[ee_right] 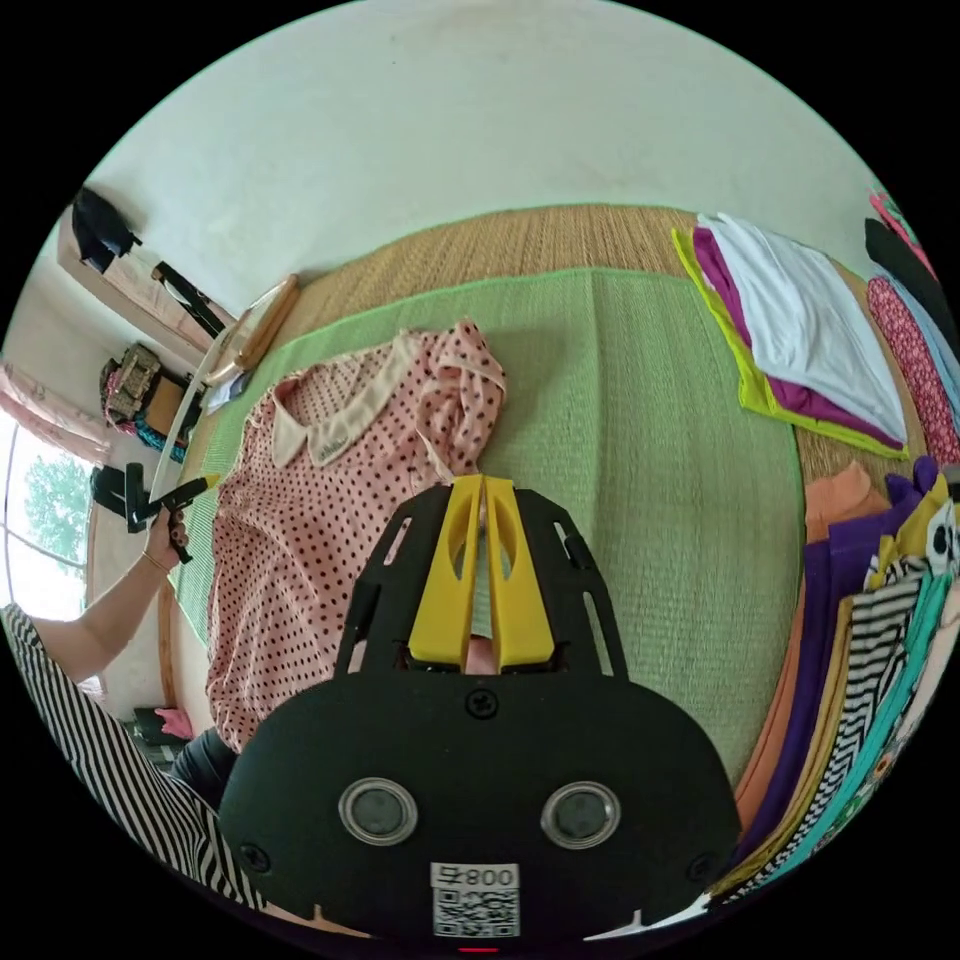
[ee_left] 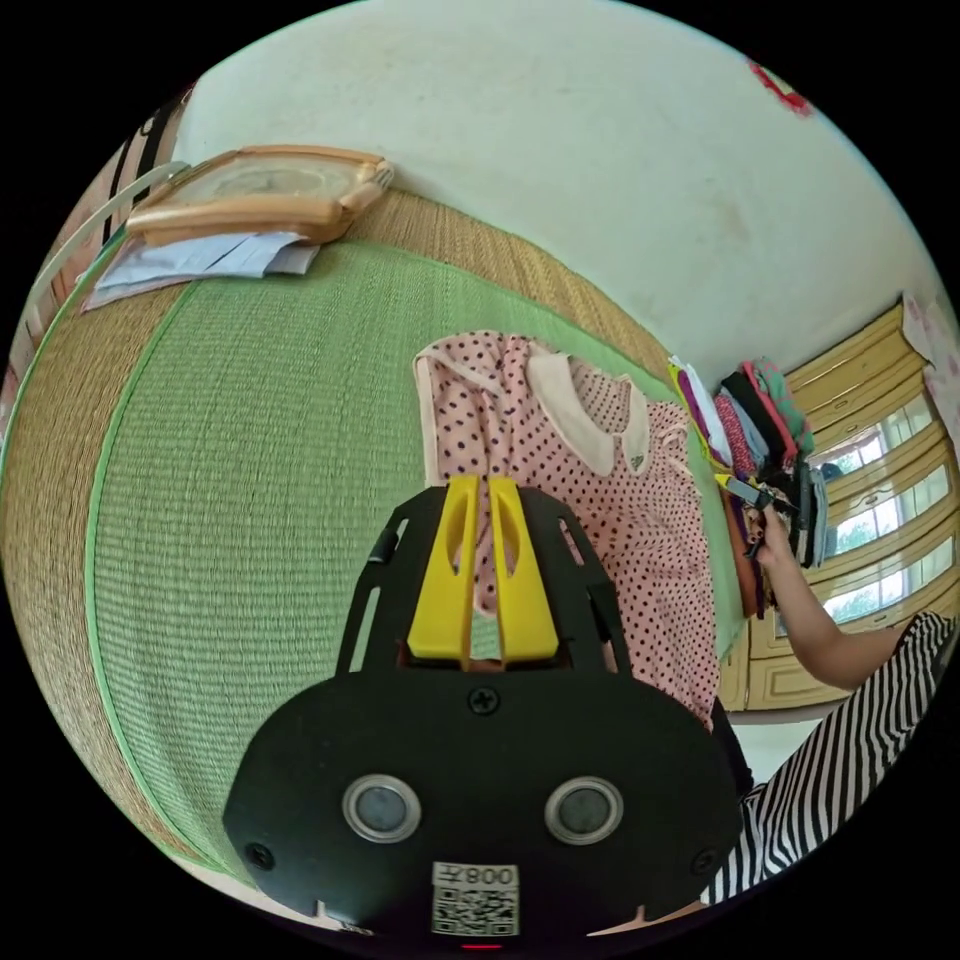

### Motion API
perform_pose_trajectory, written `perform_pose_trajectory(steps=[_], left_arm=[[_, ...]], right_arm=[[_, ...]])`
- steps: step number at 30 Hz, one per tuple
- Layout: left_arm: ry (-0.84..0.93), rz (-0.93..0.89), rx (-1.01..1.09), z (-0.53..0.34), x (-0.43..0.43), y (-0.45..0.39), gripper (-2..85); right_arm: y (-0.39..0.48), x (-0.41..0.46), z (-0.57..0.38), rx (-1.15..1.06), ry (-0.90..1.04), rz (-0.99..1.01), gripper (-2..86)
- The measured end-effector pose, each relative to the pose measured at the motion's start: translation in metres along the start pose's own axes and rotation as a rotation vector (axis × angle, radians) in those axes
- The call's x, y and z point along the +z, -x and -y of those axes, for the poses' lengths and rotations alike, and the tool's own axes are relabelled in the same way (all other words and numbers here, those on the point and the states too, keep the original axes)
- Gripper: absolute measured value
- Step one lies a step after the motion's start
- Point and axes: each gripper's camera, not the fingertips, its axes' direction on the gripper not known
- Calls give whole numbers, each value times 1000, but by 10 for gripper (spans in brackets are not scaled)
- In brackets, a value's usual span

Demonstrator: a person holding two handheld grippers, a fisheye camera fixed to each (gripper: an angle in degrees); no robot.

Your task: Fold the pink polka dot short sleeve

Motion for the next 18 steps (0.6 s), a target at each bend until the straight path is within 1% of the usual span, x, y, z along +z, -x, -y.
perform_pose_trajectory(steps=[2,6,8,11,14,15,17,18], left_arm=[[-26,-42,36,20,1,-6,14],[-6,-60,81,56,20,-16,10],[30,-42,81,80,39,-17,6],[30,-13,44,108,54,-9,4],[92,34,14,128,72,2,3],[78,22,22,130,72,3,3],[65,7,6,136,73,8,2],[62,9,7,137,72,8,2]], right_arm=[[10,12,18,-32,-6,23,3],[26,51,62,-68,13,18,1],[22,68,79,-49,35,-18,-2],[0,90,104,13,93,-99,-4],[-29,105,112,86,153,-102,-5],[-35,105,109,97,157,-72,-5],[-30,95,100,79,105,-55,-5],[-20,85,90,38,57,-11,-5]])
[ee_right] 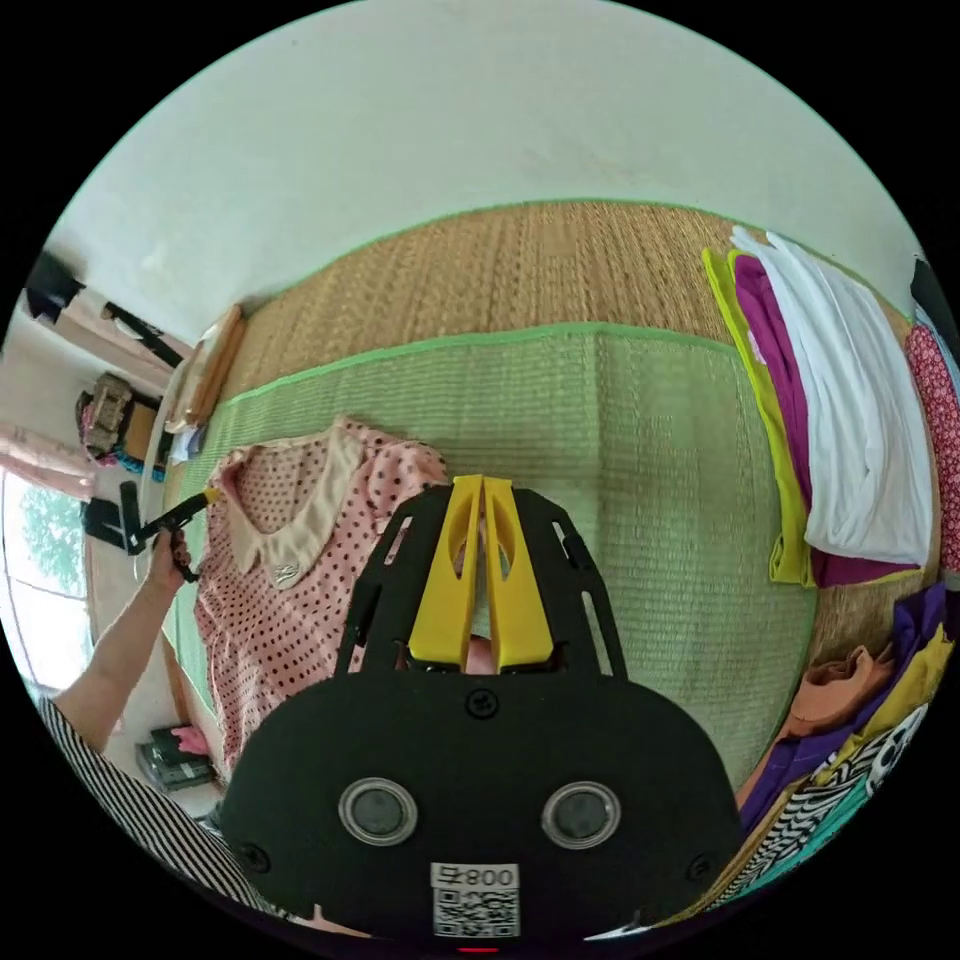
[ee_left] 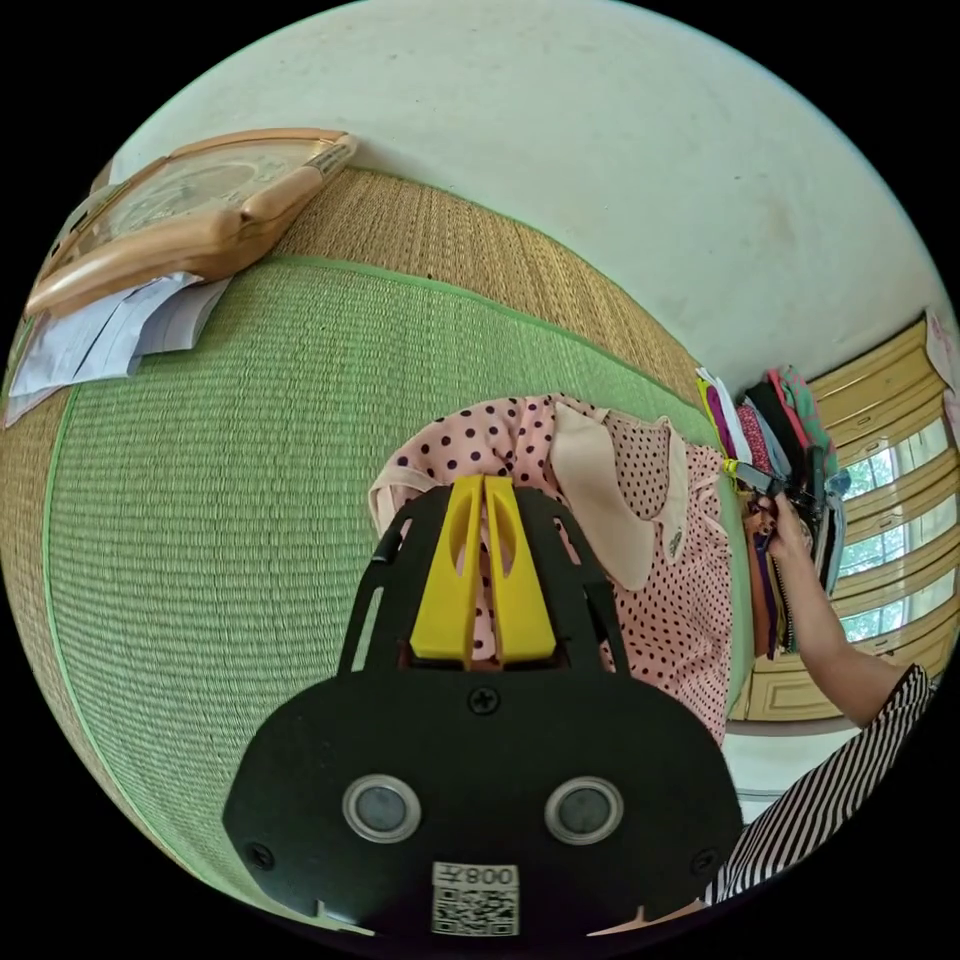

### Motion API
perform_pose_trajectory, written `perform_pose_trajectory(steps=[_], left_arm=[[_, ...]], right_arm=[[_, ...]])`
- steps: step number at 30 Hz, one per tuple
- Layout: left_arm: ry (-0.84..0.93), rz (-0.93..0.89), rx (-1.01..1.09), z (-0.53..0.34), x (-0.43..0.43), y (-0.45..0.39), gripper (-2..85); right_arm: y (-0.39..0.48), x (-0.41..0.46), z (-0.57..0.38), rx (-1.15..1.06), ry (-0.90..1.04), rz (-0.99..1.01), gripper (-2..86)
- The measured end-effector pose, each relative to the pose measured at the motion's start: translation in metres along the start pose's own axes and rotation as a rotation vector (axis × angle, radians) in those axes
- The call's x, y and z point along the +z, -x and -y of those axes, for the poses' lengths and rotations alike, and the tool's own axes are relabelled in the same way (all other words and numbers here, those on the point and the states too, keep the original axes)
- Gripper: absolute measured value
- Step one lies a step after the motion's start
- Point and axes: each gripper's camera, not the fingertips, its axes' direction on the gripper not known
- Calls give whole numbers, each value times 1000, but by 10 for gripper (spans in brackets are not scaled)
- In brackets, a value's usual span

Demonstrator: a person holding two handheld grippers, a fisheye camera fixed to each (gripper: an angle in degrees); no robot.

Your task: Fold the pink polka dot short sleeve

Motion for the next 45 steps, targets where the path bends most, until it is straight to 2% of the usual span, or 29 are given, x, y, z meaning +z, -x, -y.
perform_pose_trajectory(steps=[3,5,7,13,17,20,23,26,28,31,33,35,40,43,45], left_arm=[[-10,54,27,3,-2,-2,1],[-21,91,9,6,-3,0,1],[-25,112,-17,11,-5,4,1],[-15,173,-73,32,-6,13,1],[-104,39,-49,23,-11,5,1],[-64,-5,-12,15,2,0,2],[-38,13,-17,12,14,3,2],[-47,-10,-60,15,13,5,2],[-77,-5,-26,16,8,0,1],[16,92,28,20,18,-2,1],[-16,65,-27,20,13,3,1],[-74,3,5,19,8,-5,1],[-51,-64,94,34,25,-29,1],[18,-55,77,47,52,-34,1],[-4,-50,64,48,59,-36,1]], right_arm=[[32,-8,-29,-112,-71,51,-5],[43,10,-36,-148,-30,10,-5],[38,45,-29,-117,91,-64,-5],[12,44,-9,-19,91,-41,-4],[26,19,-33,-57,15,-28,-4],[58,-1,-73,-169,-40,90,-3],[92,16,-102,-279,33,2,-4],[90,45,-110,-270,145,-124,-4],[76,38,-113,-222,126,-86,-5],[65,36,-120,-193,115,-124,-5],[62,32,-123,-162,115,-123,-5],[64,21,-127,-145,75,-131,-5],[95,0,-120,-201,-50,-93,-5],[108,18,-95,-226,-24,-81,-5],[111,35,-78,-226,17,-71,-5]])
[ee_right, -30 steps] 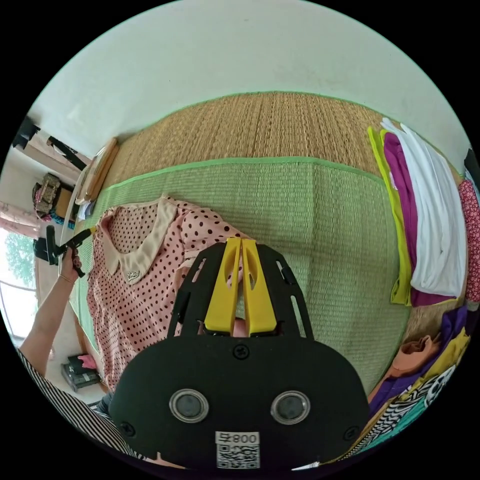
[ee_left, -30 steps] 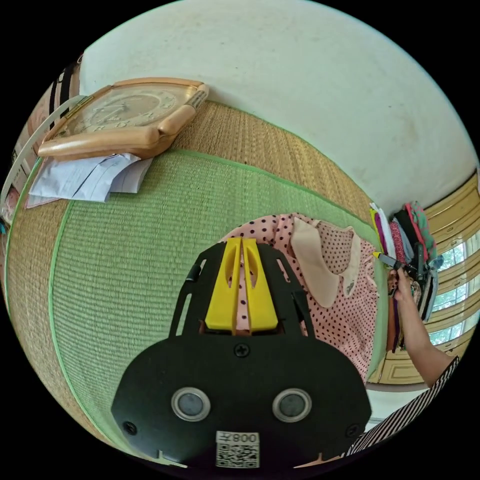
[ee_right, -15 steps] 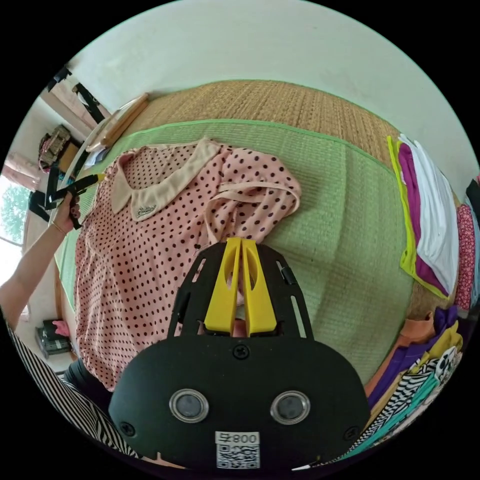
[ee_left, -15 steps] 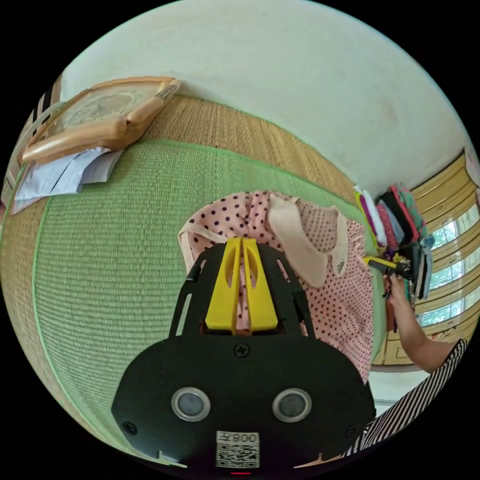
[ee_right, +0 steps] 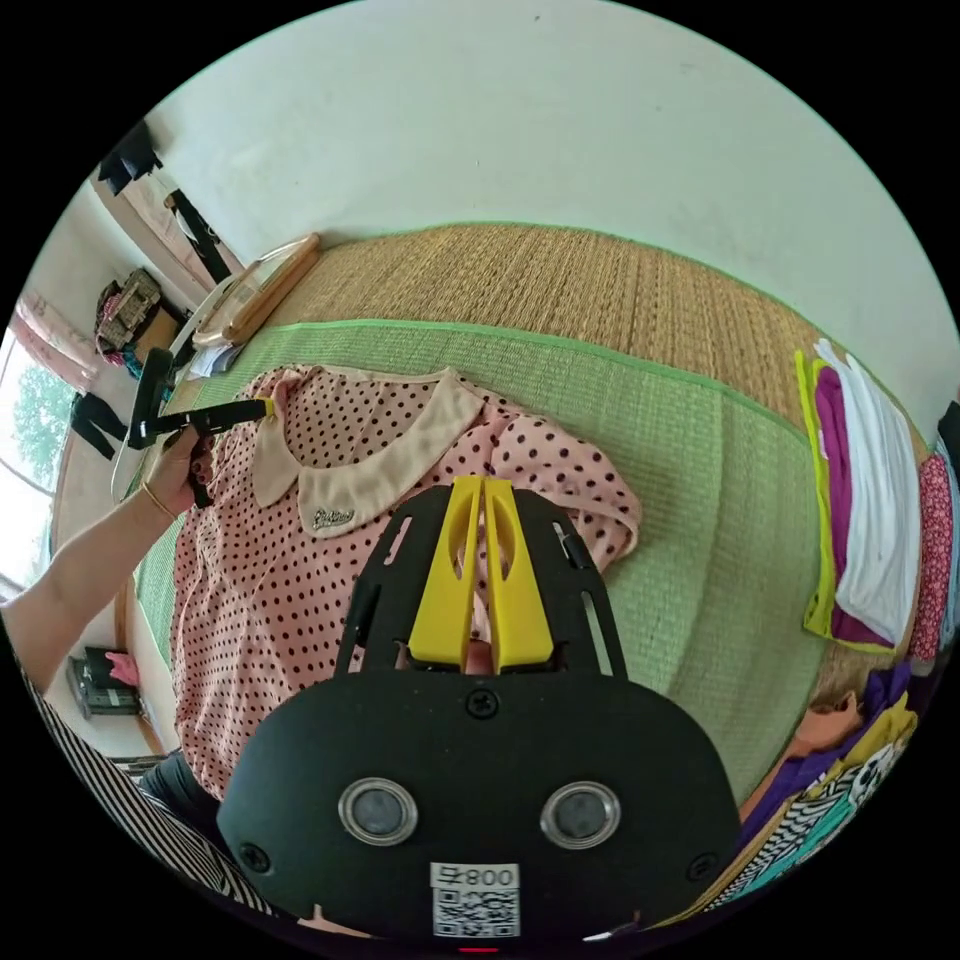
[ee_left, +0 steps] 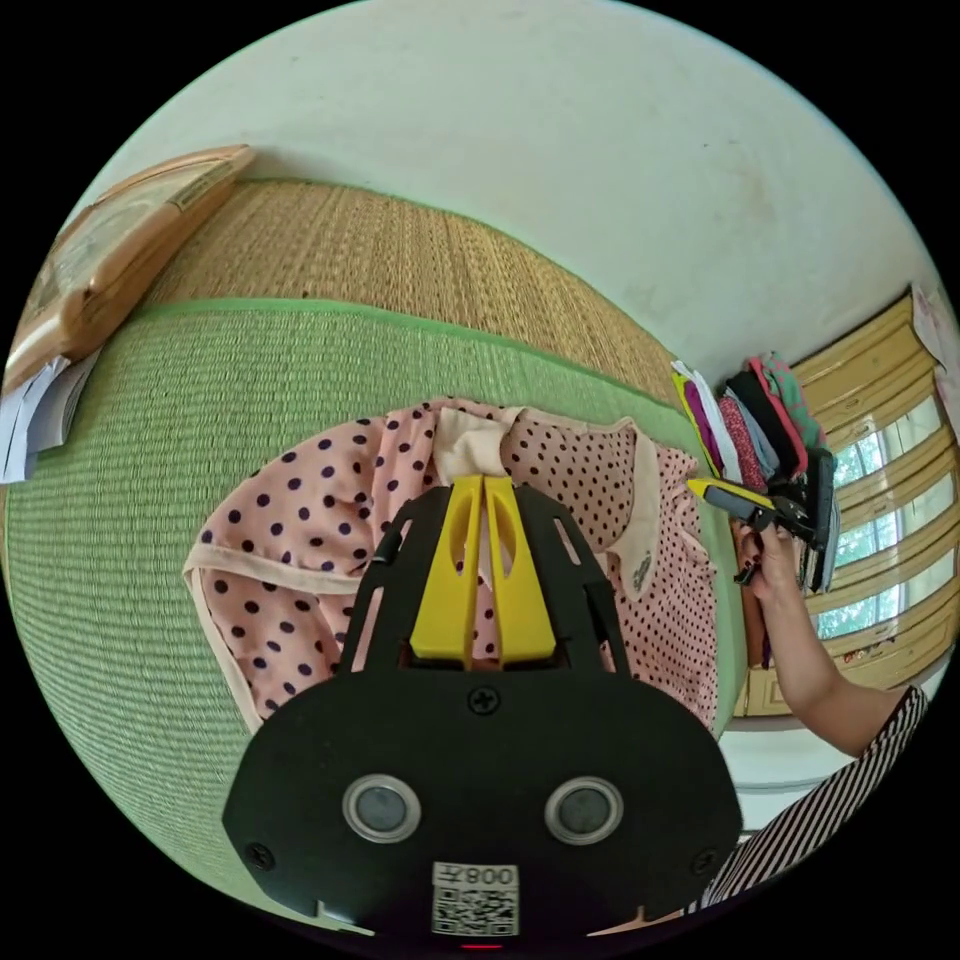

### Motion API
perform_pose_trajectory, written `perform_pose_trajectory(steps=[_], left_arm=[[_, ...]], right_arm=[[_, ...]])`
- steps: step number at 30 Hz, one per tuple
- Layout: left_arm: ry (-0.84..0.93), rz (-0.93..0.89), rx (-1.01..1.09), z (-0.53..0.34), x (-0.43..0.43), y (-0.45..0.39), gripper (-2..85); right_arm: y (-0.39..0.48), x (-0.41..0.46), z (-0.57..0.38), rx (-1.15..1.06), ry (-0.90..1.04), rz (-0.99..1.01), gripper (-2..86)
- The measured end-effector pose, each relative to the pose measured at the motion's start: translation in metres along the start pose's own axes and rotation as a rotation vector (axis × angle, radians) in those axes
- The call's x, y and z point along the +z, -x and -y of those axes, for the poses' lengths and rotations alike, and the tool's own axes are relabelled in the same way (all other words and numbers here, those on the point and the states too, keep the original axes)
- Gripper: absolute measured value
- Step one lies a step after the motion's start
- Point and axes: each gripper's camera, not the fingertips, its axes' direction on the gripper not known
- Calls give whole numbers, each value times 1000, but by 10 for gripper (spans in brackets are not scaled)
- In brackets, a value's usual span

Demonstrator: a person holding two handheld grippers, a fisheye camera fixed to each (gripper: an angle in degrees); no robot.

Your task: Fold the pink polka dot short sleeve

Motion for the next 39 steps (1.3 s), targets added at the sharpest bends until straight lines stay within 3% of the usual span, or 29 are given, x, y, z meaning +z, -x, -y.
perform_pose_trajectory(steps=[4,7,10,17,20,23,26,29,31,39], left_arm=[[-28,-27,46,1,-9,-12,2],[-60,5,97,-1,-16,-19,2],[47,63,71,2,1,-12,2],[-88,-57,76,-6,-12,-14,2],[1,23,29,-5,5,-5,2],[-76,-62,15,-11,-3,-3,1],[-169,-34,15,-19,-15,-3,1],[-69,4,-61,-16,7,13,1],[-100,-37,-93,-17,9,19,1],[-136,-52,9,-50,-21,9,1]], right_arm=[[-14,28,25,53,86,2,-5],[2,13,23,-1,-13,47,-5],[16,19,27,-25,-16,48,-4],[16,33,43,-24,12,41,-3],[11,48,48,-16,54,50,-3],[6,46,49,1,48,81,-1],[8,39,47,-18,20,75,0],[8,38,48,-7,-6,88,0],[6,48,54,10,16,93,0],[2,-4,31,-38,-46,170,1]])
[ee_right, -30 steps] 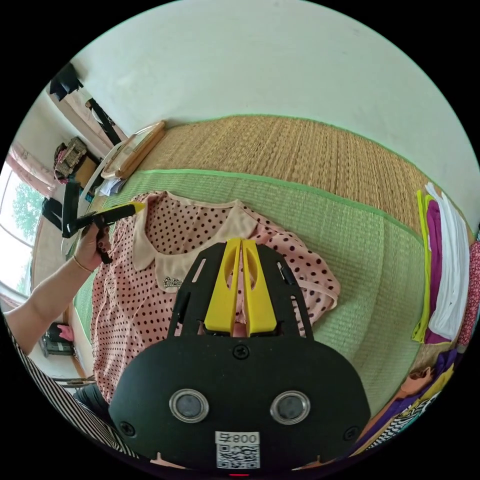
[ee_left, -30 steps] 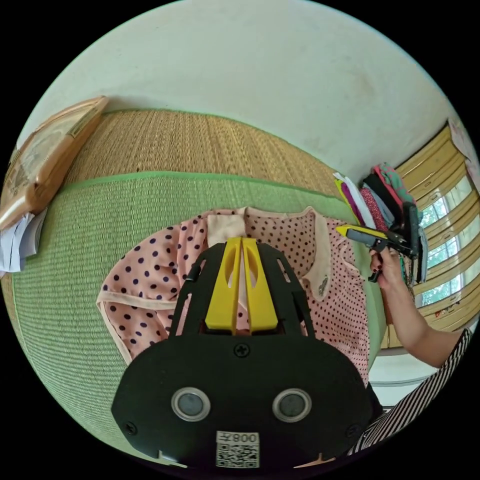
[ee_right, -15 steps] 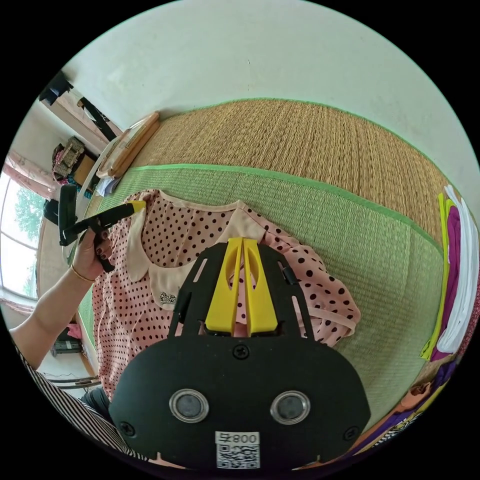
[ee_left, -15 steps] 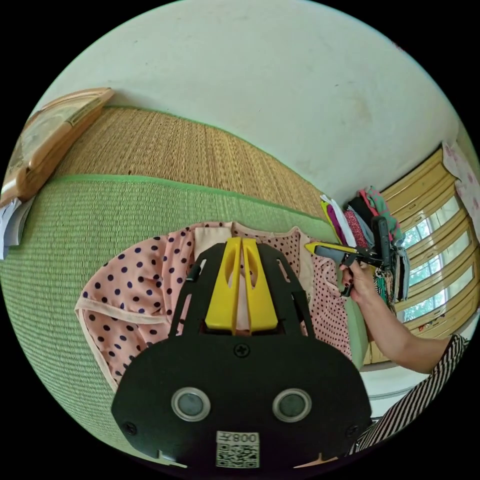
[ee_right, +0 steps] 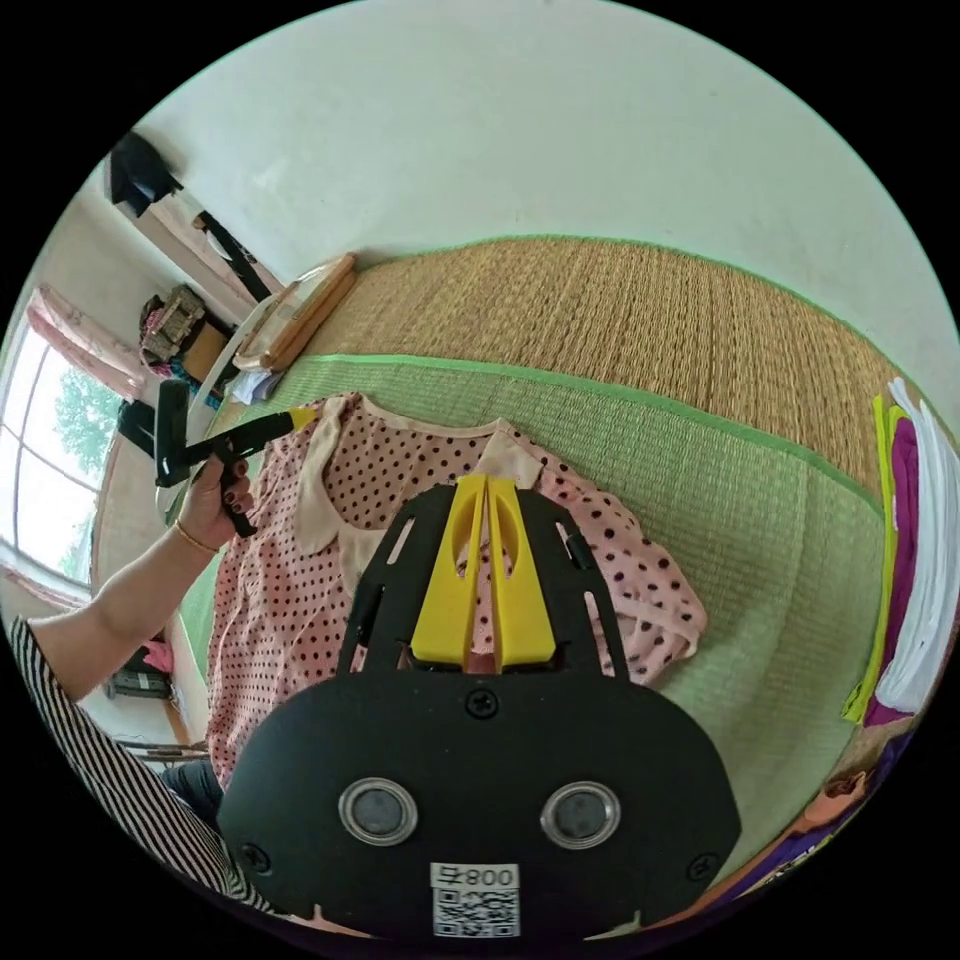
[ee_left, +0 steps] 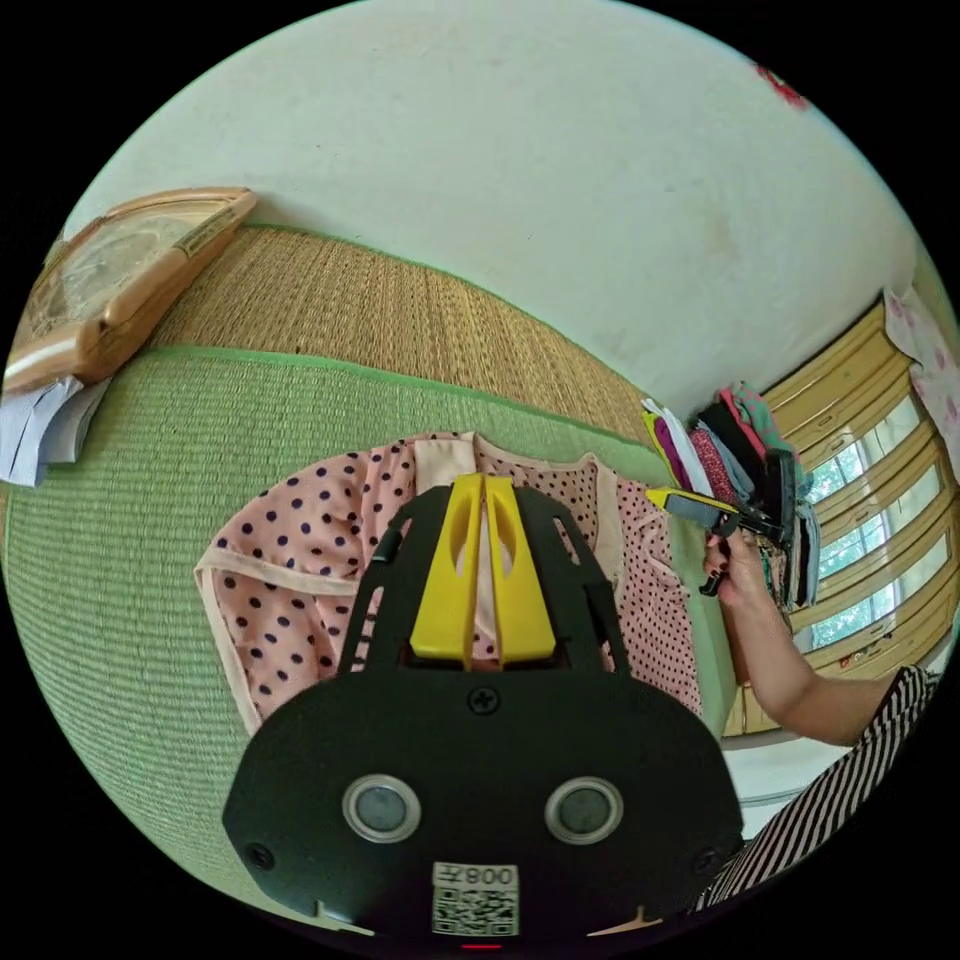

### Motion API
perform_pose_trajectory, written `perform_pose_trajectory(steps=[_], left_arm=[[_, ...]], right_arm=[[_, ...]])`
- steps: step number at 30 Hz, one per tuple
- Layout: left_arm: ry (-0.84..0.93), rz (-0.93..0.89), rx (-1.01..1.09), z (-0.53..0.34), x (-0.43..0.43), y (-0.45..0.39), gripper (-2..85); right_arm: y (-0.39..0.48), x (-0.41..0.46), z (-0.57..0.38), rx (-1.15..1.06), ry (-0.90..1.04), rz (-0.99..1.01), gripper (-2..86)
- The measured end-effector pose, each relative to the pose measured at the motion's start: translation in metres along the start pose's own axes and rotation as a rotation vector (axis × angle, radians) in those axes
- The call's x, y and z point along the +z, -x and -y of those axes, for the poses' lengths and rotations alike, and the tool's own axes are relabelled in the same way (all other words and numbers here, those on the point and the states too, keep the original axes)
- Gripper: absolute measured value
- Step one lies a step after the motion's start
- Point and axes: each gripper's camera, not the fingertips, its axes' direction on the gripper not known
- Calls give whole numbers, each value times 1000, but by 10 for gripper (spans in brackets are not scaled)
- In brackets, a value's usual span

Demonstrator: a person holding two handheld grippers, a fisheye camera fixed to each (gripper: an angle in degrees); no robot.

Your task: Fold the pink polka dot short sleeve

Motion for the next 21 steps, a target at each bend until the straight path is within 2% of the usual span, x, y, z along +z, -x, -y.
perform_pose_trajectory(steps=[4,7,9,11,13,16,19,21], left_arm=[[-42,71,-30,-45,-38,17,1],[47,168,-103,-72,-37,42,1],[9,100,-174,-85,-43,56,1],[-44,55,-243,-97,-56,59,1],[-63,26,-214,-105,-65,51,1],[-58,67,-193,-122,-71,46,1],[68,176,-210,-135,-59,53,1],[47,144,-223,-144,-63,56,1]], right_arm=[[20,-41,-74,-44,-10,-27,1],[15,-36,-114,-9,76,-142,1],[-2,-28,-123,49,139,-133,1],[-14,-38,-128,117,107,-46,1],[-5,-65,-134,125,26,-76,1],[7,-71,-144,113,13,-112,0],[1,-43,-152,132,144,-140,0],[-6,-55,-156,200,100,-83,0]])
